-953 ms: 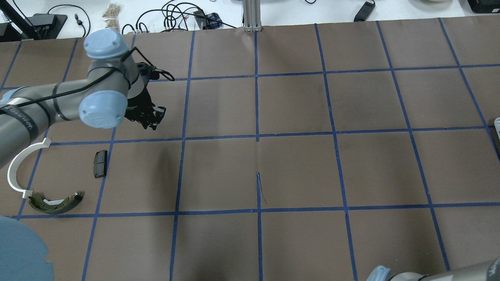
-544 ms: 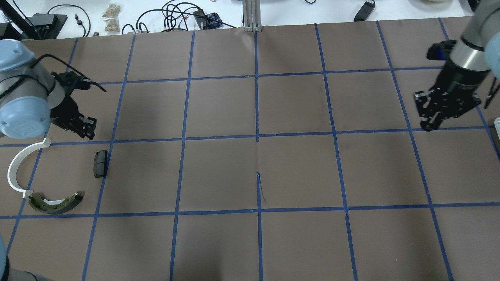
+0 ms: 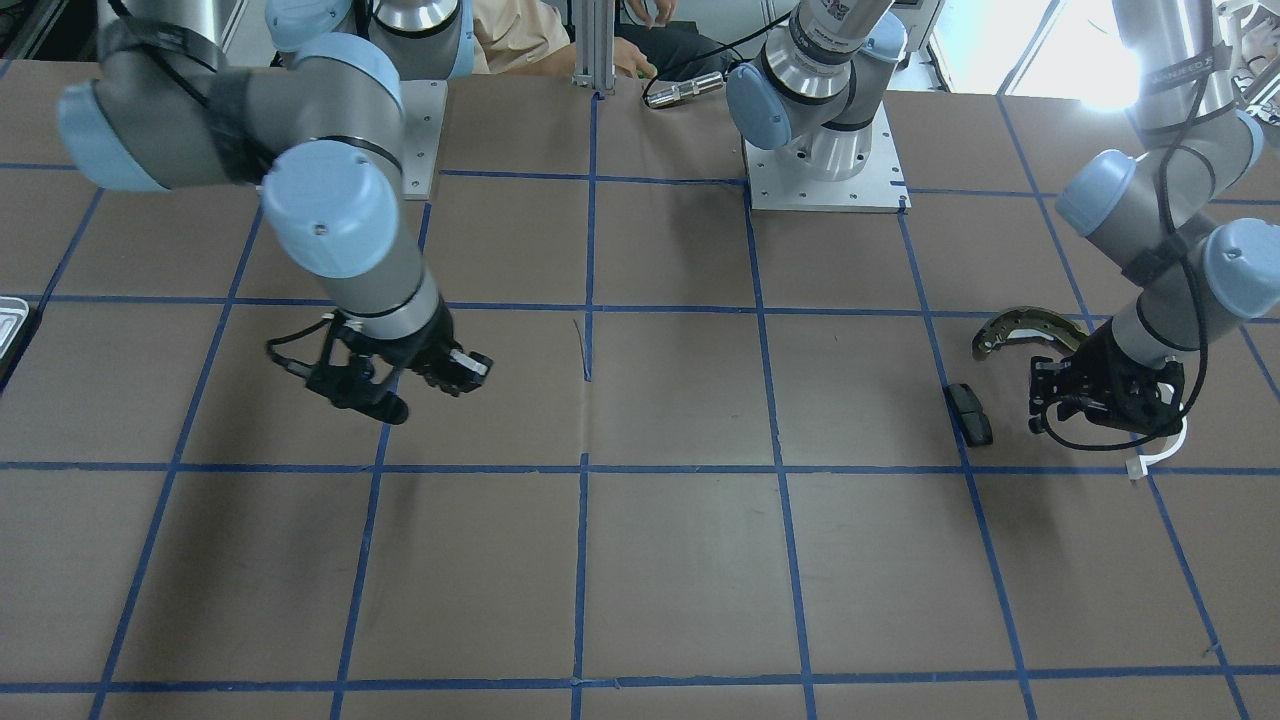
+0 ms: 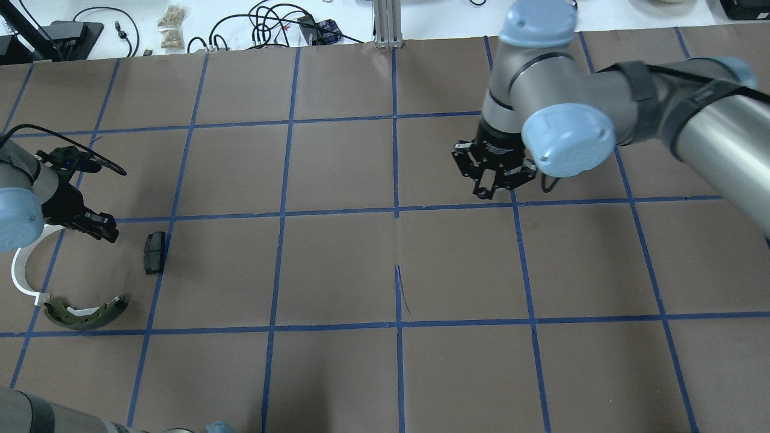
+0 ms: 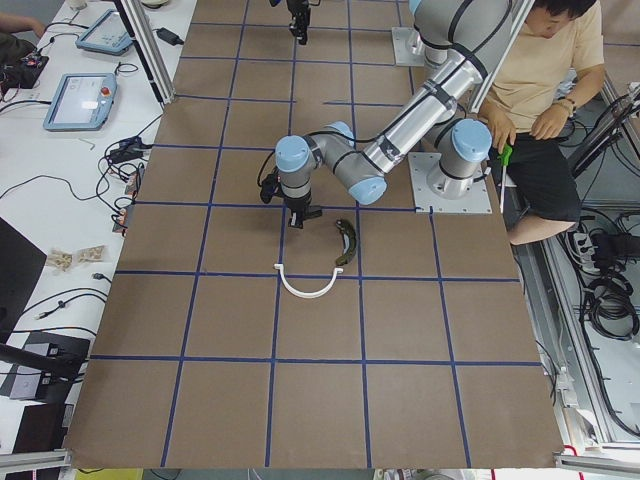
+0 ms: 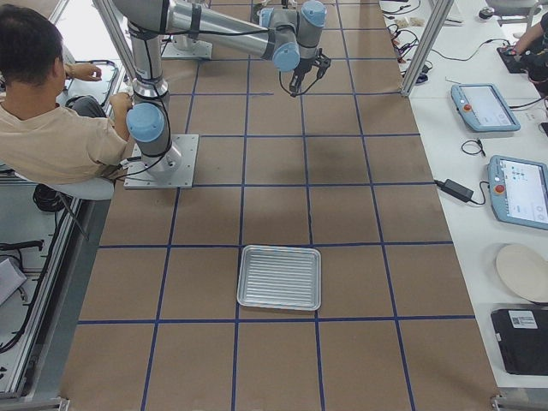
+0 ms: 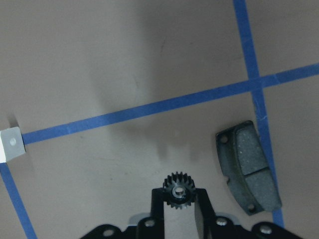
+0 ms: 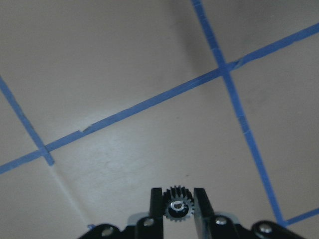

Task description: Place bearing gear from tray to pile

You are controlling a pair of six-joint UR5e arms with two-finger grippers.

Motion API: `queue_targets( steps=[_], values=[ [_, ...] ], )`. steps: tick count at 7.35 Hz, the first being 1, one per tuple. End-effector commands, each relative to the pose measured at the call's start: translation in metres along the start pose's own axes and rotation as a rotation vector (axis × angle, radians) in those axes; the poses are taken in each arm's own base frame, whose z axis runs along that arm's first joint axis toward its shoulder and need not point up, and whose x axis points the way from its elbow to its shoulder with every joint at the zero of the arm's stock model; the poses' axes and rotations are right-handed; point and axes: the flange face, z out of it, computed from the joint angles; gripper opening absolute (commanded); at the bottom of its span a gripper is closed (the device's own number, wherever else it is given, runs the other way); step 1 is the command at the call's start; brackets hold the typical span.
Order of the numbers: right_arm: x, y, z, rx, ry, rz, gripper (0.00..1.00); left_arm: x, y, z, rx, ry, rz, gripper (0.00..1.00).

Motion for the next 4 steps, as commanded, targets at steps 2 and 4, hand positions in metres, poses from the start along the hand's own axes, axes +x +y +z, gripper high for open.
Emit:
queue_targets(
  steps=[2,4],
  values=[
    [-0.088,0.039,0.070,0.032,-0.120,0.071,0.00,0.002,-0.007,-0.029,0.028,-0.050,0.008,1.00],
    [-0.091,0.045,0.082,0.019,-0.103,0.062,0.20,0.069,-0.053,-0.074,0.038,-0.050,0.040,1.00]
  ],
)
